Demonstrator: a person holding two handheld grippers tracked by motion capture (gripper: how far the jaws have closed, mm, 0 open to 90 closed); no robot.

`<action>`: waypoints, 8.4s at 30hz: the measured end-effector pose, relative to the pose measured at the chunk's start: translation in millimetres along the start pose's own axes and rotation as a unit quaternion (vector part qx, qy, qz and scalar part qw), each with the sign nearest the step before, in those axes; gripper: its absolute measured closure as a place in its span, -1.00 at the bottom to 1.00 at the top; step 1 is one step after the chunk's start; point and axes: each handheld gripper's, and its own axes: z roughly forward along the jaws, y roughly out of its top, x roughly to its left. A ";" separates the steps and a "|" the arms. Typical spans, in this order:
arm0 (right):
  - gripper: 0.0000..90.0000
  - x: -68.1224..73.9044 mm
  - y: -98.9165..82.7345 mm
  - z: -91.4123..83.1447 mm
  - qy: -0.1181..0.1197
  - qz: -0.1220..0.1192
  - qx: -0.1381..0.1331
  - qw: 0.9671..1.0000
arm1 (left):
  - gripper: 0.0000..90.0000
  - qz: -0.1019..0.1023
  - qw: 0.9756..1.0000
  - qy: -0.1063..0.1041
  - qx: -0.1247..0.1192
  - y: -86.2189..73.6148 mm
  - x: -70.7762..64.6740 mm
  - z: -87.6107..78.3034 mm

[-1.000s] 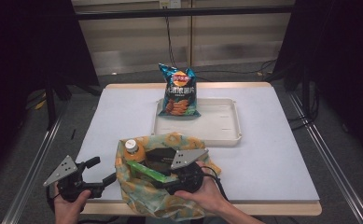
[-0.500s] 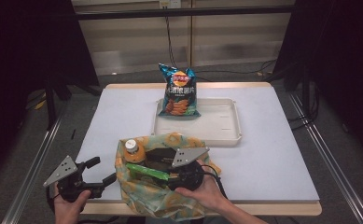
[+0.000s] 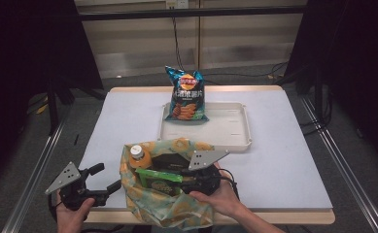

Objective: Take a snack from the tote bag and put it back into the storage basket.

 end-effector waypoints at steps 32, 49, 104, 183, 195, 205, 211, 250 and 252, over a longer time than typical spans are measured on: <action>0.64 -14.6 27.7 -44.6 -0.018 -0.012 -0.061 0.998 | -0.89 -0.001 1.000 0.003 -0.009 0.1 0.9 -1.4; 0.64 -24.7 46.7 -57.7 -0.020 -0.008 -0.083 0.996 | -0.91 -0.001 1.000 0.002 -0.016 0.5 0.2 -2.8; 0.64 -135.1 79.4 -139.5 -0.140 0.004 -0.091 0.986 | -0.95 -0.010 0.999 0.023 -0.044 -3.4 6.8 -4.3; 0.61 -288.3 -1.1 -97.1 -0.262 0.091 0.032 0.960 | -0.95 -0.001 0.999 0.025 -0.020 -3.9 13.4 -2.4; 0.28 -300.9 -11.2 -96.3 -0.286 0.112 0.037 0.951 | -0.95 -0.012 0.999 0.029 -0.029 -4.0 11.4 -2.7; -0.23 -304.7 -14.6 -111.9 -0.306 0.134 0.024 0.942 | -0.95 -0.011 0.999 0.026 -0.028 -3.9 11.1 -1.5; -0.26 -292.9 -8.1 -121.5 -0.307 0.134 -0.001 0.942 | -0.95 -0.003 0.999 0.029 -0.021 -3.9 11.9 -2.0; 1.00 -233.8 -33.3 -57.7 -0.149 0.138 0.158 0.966 | -0.95 -0.005 0.999 0.022 -0.030 -2.5 8.6 -2.4; 1.00 -235.6 -34.4 -54.6 -0.148 0.143 0.169 0.964 | -0.95 -0.005 0.999 0.023 -0.031 -2.6 8.7 -2.8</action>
